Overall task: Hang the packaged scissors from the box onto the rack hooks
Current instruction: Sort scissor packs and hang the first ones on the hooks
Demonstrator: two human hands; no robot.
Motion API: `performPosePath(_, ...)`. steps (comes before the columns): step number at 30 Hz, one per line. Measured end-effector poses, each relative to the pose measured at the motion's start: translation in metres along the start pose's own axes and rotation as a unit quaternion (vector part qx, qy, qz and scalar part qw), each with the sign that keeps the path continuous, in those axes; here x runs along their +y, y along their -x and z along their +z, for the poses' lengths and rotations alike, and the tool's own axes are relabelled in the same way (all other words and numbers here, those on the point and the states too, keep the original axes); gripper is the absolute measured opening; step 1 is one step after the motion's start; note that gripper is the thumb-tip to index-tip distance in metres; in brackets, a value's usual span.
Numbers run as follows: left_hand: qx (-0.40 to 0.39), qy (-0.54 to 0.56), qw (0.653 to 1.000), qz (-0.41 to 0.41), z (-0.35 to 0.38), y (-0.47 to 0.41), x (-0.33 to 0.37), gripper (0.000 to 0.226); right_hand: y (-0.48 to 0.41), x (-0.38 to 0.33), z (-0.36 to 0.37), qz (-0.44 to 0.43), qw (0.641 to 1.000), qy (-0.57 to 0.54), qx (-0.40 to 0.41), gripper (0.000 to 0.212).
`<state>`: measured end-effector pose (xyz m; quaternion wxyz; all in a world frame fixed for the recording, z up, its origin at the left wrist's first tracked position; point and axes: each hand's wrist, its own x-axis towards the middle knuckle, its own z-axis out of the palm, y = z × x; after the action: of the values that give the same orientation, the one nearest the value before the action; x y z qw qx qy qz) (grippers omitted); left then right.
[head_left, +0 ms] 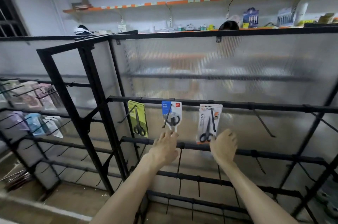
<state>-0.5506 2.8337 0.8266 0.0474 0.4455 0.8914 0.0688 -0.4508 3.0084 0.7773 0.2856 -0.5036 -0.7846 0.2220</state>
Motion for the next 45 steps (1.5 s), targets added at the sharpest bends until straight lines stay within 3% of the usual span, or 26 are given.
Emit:
performPosePath(3,-0.007,-0.004,1.0,0.004,0.008,0.005,-0.004,0.062,0.037,-0.004,0.009,-0.116,0.992,0.018,-0.042,0.017)
performPosePath(6,-0.003,-0.015,1.0,0.007,0.017,0.014,-0.01,0.065,0.063,-0.018,0.018,-0.174,0.979,0.034,-0.095,0.02)
performPosePath(11,-0.012,0.0,1.0,0.008,0.027,0.03,-0.029,0.071,0.099,-0.041,0.016,-0.171,0.962,0.067,-0.199,0.018)
performPosePath(18,-0.017,-0.041,0.998,0.034,0.039,0.06,-0.047,0.058,0.126,-0.046,-0.003,-0.129,0.958,0.161,-0.199,0.036)
performPosePath(27,-0.03,0.005,0.999,0.024,0.062,0.068,-0.031,0.07,0.141,-0.019,0.005,-0.137,0.961,0.133,-0.202,0.041)
performPosePath(33,-0.061,0.025,0.997,0.031,0.1,0.08,-0.025,0.061,0.147,0.022,0.025,-0.126,0.963,0.119,-0.208,0.033)
performPosePath(39,-0.105,0.02,0.994,0.017,0.177,0.089,-0.04,0.066,0.175,0.072,0.076,-0.111,0.964,0.076,-0.23,0.027)
performPosePath(45,-0.137,0.051,0.989,-0.006,0.318,0.093,-0.082,0.069,0.222,0.159,0.189,-0.11,0.955,0.07,-0.268,0.025)
